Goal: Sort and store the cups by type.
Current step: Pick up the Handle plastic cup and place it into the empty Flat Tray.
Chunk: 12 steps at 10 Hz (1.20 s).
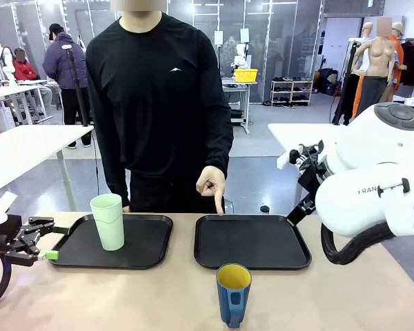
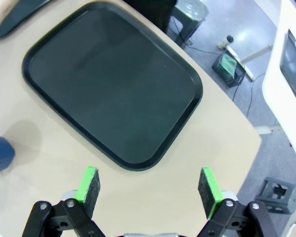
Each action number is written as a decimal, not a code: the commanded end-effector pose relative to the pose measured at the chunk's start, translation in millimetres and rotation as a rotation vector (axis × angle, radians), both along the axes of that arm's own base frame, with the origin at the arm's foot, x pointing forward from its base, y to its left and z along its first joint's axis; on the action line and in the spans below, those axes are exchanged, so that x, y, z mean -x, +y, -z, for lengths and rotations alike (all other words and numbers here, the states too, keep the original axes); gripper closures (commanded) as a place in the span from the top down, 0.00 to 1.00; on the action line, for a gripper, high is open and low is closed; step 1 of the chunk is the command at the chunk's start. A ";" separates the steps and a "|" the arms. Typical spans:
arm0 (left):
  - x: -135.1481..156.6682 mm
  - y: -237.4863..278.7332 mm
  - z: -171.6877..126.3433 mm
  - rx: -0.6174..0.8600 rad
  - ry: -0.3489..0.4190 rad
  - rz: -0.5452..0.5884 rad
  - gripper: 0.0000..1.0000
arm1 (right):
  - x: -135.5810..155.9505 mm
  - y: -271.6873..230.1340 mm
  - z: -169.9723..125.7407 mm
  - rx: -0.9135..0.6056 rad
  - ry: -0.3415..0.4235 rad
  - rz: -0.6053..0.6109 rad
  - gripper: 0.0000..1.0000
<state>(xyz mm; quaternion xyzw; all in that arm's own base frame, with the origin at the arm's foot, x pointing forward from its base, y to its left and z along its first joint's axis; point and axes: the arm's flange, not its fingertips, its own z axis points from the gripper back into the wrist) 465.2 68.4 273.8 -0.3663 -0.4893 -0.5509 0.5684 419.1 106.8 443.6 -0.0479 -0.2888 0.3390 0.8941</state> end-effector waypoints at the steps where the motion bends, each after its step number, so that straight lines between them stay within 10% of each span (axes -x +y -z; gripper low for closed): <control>1: -4.6 0.0 -0.1 -0.007 0.000 0.002 1.00 | 21.7 -3.2 2.4 0.080 0.008 -0.143 1.00; 6: -4.6 0.0 -0.1 -0.007 0.000 0.002 1.00 | 68.3 -3.8 16.8 0.187 0.108 -0.316 1.00; 8: -4.6 0.0 -0.1 -0.007 0.000 0.002 1.00 | 23.9 18.9 -1.2 0.172 0.098 -0.289 1.00; 12: -4.6 0.0 -0.1 -0.007 0.000 0.002 1.00 | 26.6 16.5 -4.0 0.180 0.110 -0.290 1.00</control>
